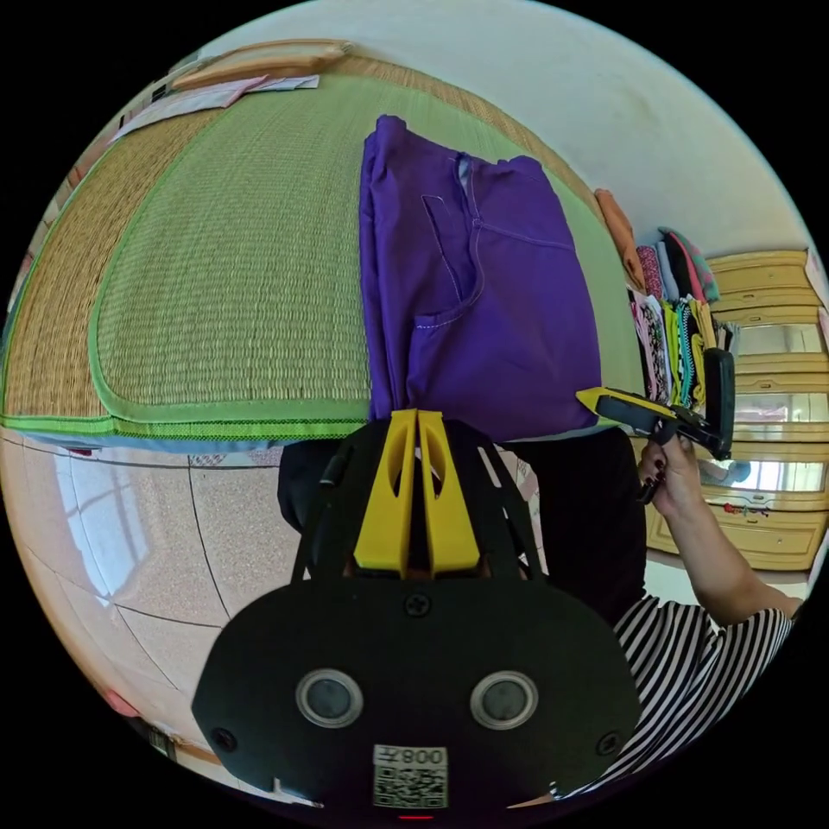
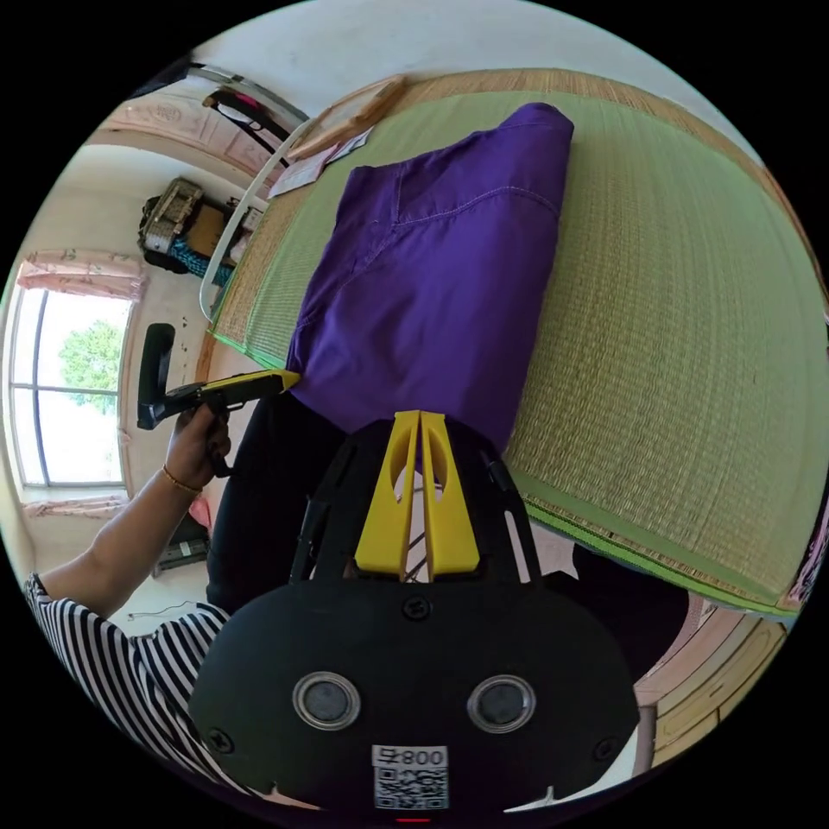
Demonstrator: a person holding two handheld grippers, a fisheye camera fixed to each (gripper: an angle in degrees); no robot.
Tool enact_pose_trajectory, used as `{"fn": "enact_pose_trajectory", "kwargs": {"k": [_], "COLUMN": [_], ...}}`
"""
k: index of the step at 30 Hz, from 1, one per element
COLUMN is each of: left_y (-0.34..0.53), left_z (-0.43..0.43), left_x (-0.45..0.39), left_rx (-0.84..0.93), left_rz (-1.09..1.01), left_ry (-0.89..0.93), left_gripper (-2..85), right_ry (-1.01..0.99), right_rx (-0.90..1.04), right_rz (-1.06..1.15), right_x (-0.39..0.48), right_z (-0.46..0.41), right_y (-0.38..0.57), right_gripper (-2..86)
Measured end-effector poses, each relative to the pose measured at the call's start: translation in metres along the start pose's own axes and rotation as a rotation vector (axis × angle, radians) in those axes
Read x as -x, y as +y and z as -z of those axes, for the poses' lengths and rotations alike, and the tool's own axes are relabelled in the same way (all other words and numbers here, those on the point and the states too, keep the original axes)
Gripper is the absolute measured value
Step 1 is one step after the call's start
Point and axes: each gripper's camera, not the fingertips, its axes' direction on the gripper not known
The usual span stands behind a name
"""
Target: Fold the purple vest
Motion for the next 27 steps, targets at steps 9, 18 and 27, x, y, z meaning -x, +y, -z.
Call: {"fn": "enact_pose_trajectory", "kwargs": {"k": [9,18,27], "left_y": [0.004,-0.002,0.002], "left_z": [0.014,0.018,0.031], "left_x": [-0.028,-0.057,-0.079], "left_rx": [-0.018,0.004,-0.039], "left_rz": [0.0,-0.022,0.013], "left_ry": [-0.031,-0.061,-0.038], "left_gripper": [0.0,0.0,0.2], "right_ry": [0.079,0.144,-0.003], "right_rx": [-0.085,-0.023,-0.073], "right_rz": [-0.001,-0.003,-0.096], "right_x": [-0.033,-0.066,-0.128], "right_z": [0.006,-0.044,-0.051], "right_y": [0.047,0.054,0.084], "right_gripper": [0.1,0.1,0.1]}}
